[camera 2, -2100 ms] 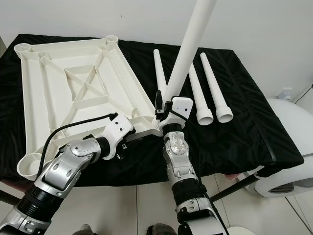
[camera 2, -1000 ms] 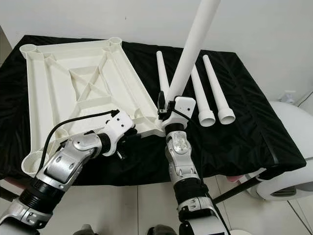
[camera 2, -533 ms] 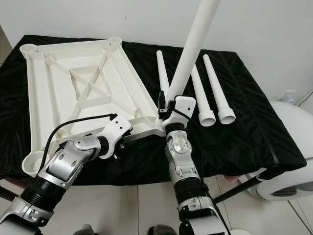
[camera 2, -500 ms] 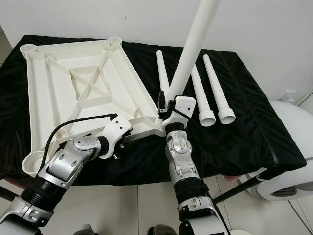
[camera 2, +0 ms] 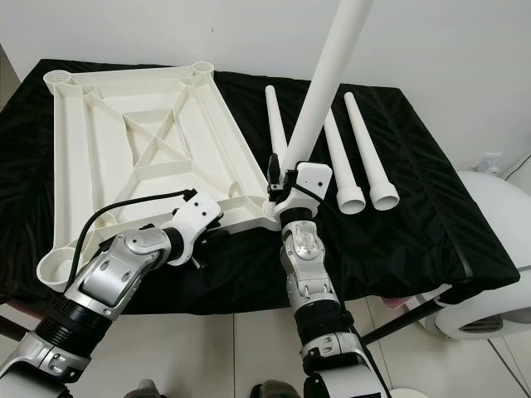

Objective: Building children table

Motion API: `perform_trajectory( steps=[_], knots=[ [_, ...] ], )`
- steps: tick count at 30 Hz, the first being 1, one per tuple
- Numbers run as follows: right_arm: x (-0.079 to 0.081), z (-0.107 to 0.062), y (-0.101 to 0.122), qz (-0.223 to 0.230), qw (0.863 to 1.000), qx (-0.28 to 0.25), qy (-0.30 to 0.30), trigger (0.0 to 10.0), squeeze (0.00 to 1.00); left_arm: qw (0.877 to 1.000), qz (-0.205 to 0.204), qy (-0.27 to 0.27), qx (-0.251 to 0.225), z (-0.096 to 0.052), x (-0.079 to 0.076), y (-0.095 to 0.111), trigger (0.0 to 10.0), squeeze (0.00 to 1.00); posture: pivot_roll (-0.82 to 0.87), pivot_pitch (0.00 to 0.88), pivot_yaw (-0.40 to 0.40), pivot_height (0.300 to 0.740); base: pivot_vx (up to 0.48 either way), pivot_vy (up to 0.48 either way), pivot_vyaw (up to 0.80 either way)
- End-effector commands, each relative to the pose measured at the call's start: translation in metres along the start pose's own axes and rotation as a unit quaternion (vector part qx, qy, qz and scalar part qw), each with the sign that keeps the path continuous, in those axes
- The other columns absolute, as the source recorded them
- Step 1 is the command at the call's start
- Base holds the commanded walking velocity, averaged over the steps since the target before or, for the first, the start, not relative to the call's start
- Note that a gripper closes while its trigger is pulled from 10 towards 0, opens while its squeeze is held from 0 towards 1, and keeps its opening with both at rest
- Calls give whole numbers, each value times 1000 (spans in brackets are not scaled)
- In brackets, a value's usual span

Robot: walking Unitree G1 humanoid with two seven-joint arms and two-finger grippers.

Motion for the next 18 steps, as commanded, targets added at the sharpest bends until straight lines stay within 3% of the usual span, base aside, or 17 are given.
perform_trajectory(
  steps=[1, 12, 18],
  knots=[
    [-24, -27, -61, 0, 990, 136, -37, 10000, 0, 999, -2, 8, 46, 0, 5, -21, 10000, 0, -4, 64, -48, 740, 0, 0, 0],
    [-33, -24, -57, 6, 990, 123, -67, 10000, 0, 999, -3, -16, 36, -2, -3, -17, 10000, 0, 0, 60, -51, 740, 0, 0, 0],
    [-43, -25, -54, 16, 985, 120, -126, 10000, 0, 999, -4, -22, 33, -3, -7, -16, 10000, 0, 7, 57, -55, 740, 0, 0, 0]
  ],
)
Point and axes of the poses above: a point about 5 cm out from each wrist's last joint towards the gripper, its own z axis pointing out of the wrist towards the gripper, its own y axis along the axis of the wrist's last joint, x = y × z, the point moved 4 cm from there along z, pointing out of the wrist towards the gripper, and after that the axes turned 8 degrees about -z, right-handed, at the moved point
